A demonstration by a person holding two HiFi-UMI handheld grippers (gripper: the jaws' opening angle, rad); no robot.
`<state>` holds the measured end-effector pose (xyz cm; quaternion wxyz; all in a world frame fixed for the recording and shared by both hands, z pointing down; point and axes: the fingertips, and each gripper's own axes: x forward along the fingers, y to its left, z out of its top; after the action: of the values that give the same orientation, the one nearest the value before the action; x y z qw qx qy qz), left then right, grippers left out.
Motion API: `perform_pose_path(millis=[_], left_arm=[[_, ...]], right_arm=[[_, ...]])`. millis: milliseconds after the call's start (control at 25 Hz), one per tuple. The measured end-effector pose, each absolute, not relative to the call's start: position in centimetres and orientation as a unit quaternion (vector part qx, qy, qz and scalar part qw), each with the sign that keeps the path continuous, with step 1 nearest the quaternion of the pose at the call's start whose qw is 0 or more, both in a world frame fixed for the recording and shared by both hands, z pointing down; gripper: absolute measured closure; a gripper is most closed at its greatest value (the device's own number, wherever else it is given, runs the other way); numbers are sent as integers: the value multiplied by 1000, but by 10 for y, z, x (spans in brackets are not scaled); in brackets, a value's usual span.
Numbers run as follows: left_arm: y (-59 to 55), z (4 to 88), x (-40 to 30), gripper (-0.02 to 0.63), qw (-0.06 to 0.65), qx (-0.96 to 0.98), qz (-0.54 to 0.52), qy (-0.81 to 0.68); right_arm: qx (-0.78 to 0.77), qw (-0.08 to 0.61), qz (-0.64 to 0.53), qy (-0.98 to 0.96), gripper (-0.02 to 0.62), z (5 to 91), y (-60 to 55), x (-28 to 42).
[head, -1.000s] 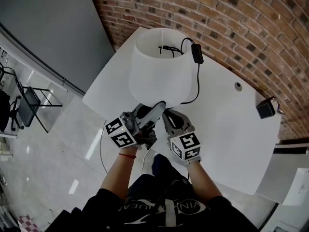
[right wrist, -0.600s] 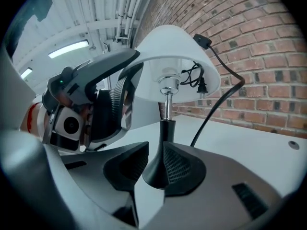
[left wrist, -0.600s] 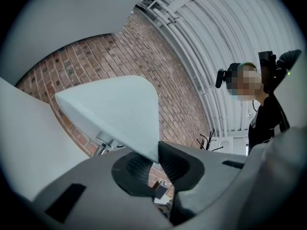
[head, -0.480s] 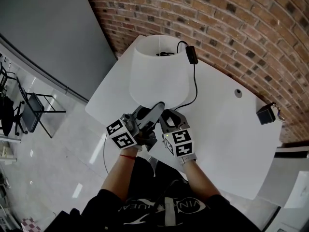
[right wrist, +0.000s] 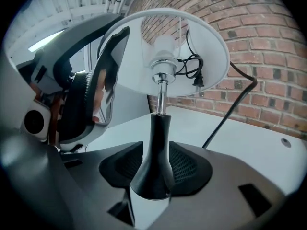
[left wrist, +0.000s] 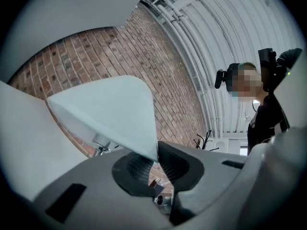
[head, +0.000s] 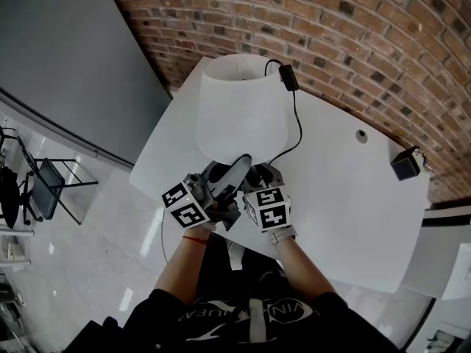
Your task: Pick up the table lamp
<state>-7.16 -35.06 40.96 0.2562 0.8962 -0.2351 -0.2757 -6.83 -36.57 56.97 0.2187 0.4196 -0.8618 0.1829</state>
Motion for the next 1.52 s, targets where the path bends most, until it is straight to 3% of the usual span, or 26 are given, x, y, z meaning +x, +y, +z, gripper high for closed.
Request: perform_pose_path(millis=[1000, 1520], left_arm=[[-379, 410, -87, 584, 274, 912, -248, -181], [-366, 406, -86, 589, 261, 921, -230, -178]], right_arm=[[427, 260, 216, -839, 433, 589, -400, -89], [442, 239, 197, -842, 437, 582, -397, -95]])
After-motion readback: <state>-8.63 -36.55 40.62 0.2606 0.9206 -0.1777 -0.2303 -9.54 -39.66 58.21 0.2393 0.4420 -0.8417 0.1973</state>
